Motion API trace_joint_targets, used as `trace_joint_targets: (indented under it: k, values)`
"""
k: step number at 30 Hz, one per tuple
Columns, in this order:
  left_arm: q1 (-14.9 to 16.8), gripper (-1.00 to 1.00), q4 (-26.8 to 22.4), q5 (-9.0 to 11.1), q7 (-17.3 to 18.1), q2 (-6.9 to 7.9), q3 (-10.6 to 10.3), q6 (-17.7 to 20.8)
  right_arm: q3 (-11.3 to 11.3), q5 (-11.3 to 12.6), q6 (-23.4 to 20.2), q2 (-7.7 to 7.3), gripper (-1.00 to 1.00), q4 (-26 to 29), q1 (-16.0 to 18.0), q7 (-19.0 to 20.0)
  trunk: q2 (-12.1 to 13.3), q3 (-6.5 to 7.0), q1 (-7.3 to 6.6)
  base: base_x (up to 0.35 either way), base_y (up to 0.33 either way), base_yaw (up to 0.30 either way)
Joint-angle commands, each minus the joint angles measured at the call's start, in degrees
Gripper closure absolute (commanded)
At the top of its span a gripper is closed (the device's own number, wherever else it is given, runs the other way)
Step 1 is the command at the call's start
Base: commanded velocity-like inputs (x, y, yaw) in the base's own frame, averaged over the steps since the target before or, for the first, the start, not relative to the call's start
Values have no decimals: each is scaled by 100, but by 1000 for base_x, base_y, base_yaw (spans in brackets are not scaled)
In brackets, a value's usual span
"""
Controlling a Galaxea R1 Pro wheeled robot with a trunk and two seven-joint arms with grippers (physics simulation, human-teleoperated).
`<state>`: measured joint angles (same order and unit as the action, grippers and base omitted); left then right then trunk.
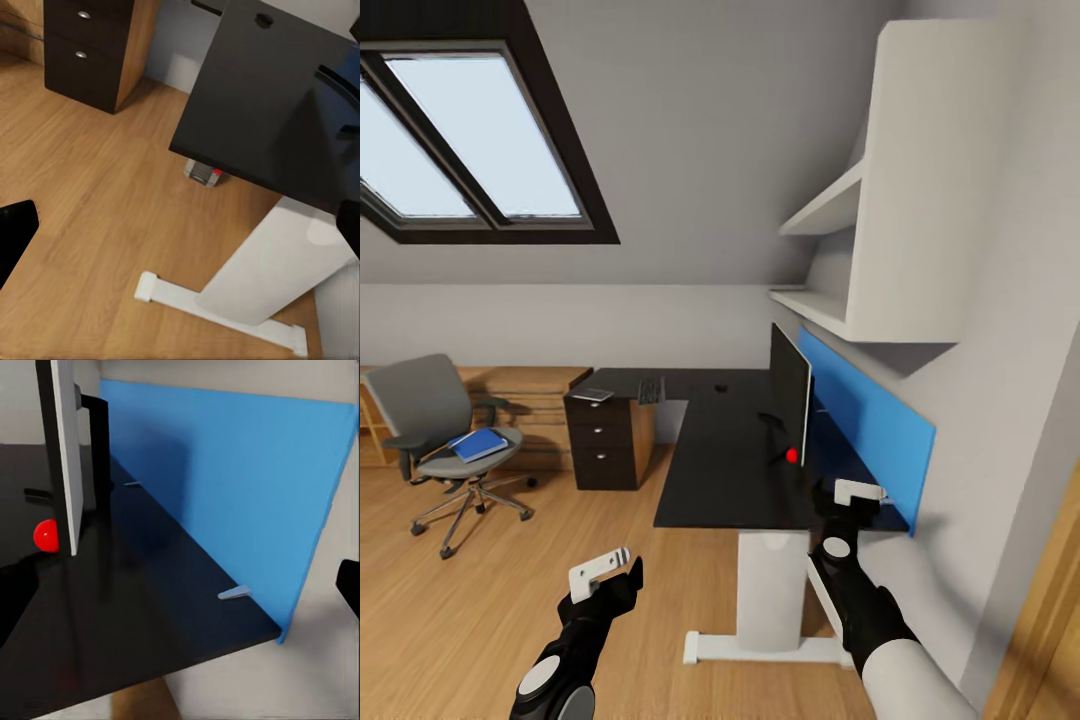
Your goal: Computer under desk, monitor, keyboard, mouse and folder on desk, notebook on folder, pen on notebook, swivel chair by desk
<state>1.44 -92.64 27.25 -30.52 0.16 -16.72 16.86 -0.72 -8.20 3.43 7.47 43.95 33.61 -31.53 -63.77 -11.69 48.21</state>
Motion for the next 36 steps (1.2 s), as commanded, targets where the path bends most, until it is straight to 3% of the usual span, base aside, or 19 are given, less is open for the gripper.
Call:
trace_joint_targets:
  k: [1, 7, 9, 11, 19, 20, 21, 23, 27, 32, 36]
  values:
    - [5, -100, -8, 35, -42, 2, -7, 18, -7, -24, 5, 0, -100, -7, 5, -26, -6, -8, -3, -295, 0, 0]
    - [5, -100, -8, 35, -42, 1, -13, 19, -7, -13, 0, 0, -100, -14, 5, 27, -6, -8, -3, -234, 0, 0]
    - [5, -100, -8, 35, -42, 1, -47, 0, 21, 36, -29, -9, -100, -10, 5, 571, 34, 10, -25, -27, 0, 0]
    - [5, -100, -8, 35, -42, 1, -44, 0, 25, 90, -32, -9, -100, -12, -1, 647, 115, 46, -69, -9, 0, 0]
    - [5, -100, -8, 39, -42, 1, -20, 54, 28, 533, -23, -11, -100, 49, -249, 727, 435, 189, -244, -2, 0, 0]
    - [5, -100, 13, 41, -42, 1, -40, 68, 5, 893, -50, -4, -100, 676, -841, 737, 475, 207, -266, 0, 0, 0]
    - [5, -100, 17, 41, -42, 1, -41, 69, -1, 917, -52, -2, -100, 791, -974, 739, 516, 225, -288, 0, 0, 0]
    - [5, -100, 56, 53, -45, 7, -42, 71, -51, 982, -58, 16, -100, 1274, -1549, 741, 596, 261, -332, 0, 0, 0]
    - [5, -100, 165, 59, -43, 15, -42, 72, -140, 1005, -48, 21, -100, 1486, -1965, 741, 756, 333, -420, 0, 0, 0]
    - [-5, -100, 221, 60, -42, 27, -42, 69, -163, 1011, -23, 14, -100, 1404, -2209, 748, 957, 423, -530, 0, 0, 0]
    - [-214, -100, 462, 59, -42, 145, -42, 40, -177, 1013, 12, 13, -100, 924, -2305, 777, 1117, 495, -618, 0, 0, 0]
